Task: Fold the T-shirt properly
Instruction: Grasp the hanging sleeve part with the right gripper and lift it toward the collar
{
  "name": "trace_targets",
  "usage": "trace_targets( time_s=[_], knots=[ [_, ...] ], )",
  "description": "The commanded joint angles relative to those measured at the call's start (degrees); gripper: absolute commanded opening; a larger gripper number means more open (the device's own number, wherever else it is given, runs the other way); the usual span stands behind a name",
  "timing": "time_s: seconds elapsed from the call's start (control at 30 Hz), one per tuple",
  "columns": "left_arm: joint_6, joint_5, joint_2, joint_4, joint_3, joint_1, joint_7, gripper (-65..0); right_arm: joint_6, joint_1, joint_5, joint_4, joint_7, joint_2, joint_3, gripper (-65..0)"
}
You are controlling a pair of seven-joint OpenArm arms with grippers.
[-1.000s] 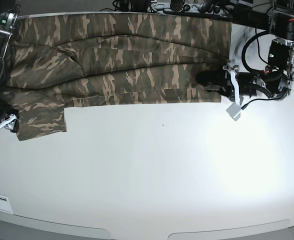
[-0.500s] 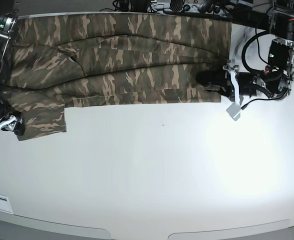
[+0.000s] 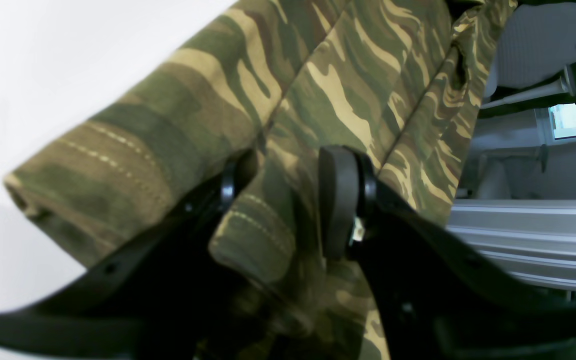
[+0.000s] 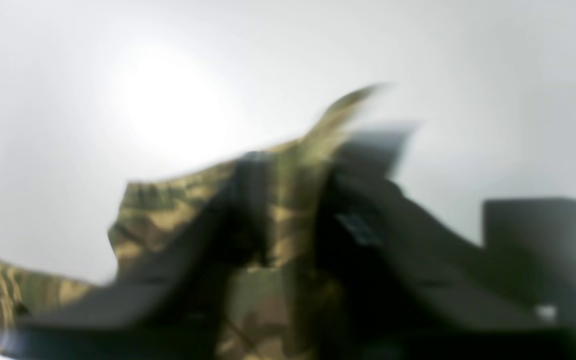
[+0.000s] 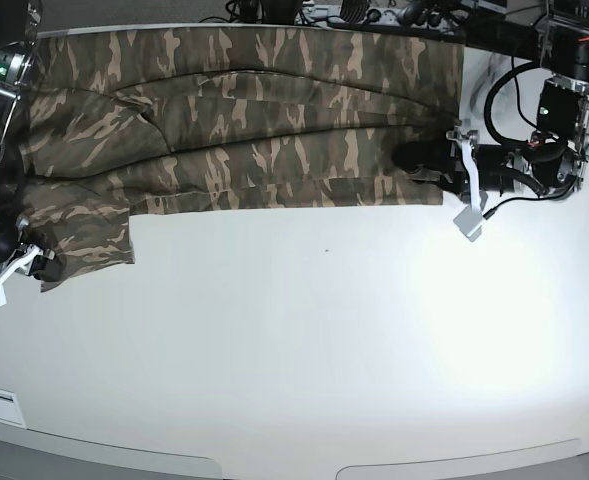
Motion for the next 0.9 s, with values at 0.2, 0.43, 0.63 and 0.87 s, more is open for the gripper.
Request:
trace_targets(
  time_s=[0.2,0.43,0.63,0.87],
  knots=[
    [-0.3,0.4,-1.1,0.4,-0.4,-0.5,0.2,-41.3,0.3,2.2,9.0,0.9,-4.2,2.3,0.3,-65.0],
    [-0.3,0.4,-1.1,0.4,-0.4,-1.4,0.3,-41.3,0.3,0.7,24.4,2.6,-16.0,5.9,0.3,-65.0],
    [-0.3,0.4,-1.1,0.4,-0.4,-1.5,0.2,-41.3,0.3,-7.0,35.2,14.8,-29.2,8.5,0.3,-65.0],
    [-0.3,0.2,-1.1,0.4,-0.4,-1.4,0.3,-41.3,0.3,-17.5,35.2,30.5,-31.7,10.3,0.3,-65.0]
  ],
)
